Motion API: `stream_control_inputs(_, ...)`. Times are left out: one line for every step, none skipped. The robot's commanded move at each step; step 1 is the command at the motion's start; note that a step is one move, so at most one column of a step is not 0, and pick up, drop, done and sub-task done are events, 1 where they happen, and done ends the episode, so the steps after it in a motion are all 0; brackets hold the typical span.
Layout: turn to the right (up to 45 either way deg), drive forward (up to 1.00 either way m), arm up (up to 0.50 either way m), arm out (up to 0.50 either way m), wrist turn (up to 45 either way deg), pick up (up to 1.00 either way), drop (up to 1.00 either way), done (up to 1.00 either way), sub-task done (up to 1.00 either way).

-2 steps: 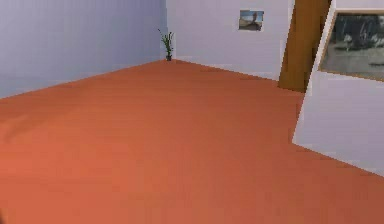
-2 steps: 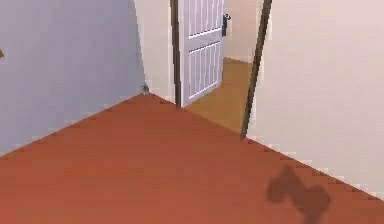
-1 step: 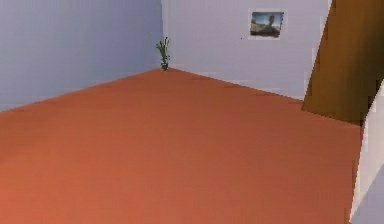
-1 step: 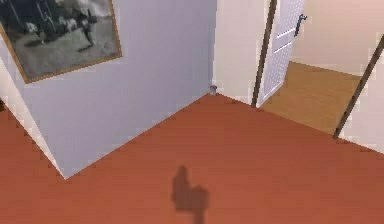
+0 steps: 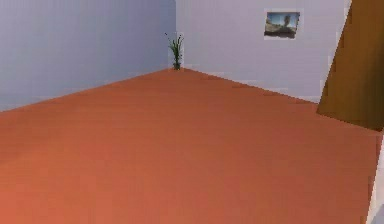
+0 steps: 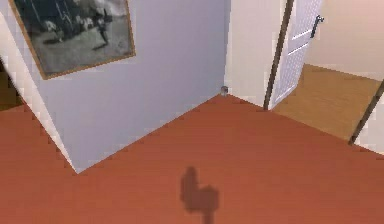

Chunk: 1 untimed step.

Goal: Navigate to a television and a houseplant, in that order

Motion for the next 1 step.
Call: stream_control_inputs(0.0, 1.00, 0.00, 0.00, 0.0, 0.00, 0.00, 0.00, 0.00)
